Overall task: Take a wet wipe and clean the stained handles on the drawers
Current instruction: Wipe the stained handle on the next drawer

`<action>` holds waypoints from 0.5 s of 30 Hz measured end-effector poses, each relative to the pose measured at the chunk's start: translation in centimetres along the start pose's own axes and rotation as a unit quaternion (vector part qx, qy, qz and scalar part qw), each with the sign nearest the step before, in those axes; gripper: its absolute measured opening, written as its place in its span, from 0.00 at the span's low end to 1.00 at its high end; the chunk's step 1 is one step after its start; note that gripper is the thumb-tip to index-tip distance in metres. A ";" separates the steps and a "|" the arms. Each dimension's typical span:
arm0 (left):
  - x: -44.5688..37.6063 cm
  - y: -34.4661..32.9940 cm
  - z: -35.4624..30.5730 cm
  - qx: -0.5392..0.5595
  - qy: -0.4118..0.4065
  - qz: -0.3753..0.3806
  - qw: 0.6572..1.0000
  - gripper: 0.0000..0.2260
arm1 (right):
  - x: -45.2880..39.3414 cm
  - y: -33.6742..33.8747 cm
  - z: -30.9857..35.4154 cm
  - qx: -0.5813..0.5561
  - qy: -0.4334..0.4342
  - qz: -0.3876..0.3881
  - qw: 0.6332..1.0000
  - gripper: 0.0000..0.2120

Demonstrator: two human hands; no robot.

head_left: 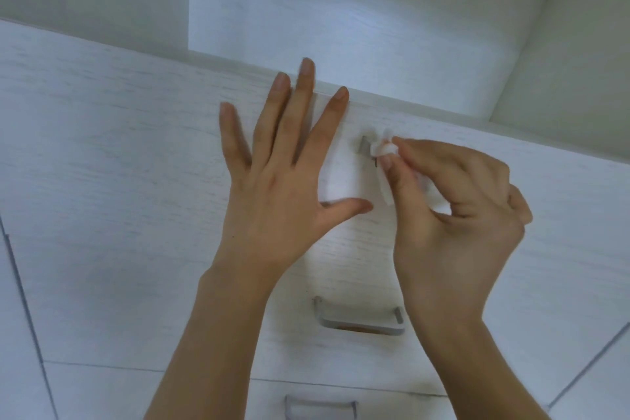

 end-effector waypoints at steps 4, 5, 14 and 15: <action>0.2 -0.3 0.3 -0.010 0.017 -0.002 1.000 0.47 | 0.1 0.1 -0.4 0.023 -0.006 -0.013 1.000 0.06; 0.2 -0.4 0.3 -0.012 0.018 -0.001 1.000 0.47 | 0.1 0.1 -0.4 0.025 -0.004 -0.017 1.000 0.06; 0.2 -0.2 0.3 -0.014 0.025 0.009 1.000 0.48 | -0.1 0.4 -0.7 -0.098 -0.102 -0.022 0.990 0.05; 0.1 -0.1 0.3 -0.011 0.027 0.010 1.000 0.48 | -0.2 0.4 -0.4 -0.091 -0.097 -0.020 0.991 0.06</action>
Point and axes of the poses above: each hand's wrist, its own x-axis away from the middle knuckle, its own y-axis out of the back of the hand, z = x × y, the point moved 3 cm from there along -x, towards the middle knuckle, and after that the axes turned 5 degrees about z, right-handed, at the moved point
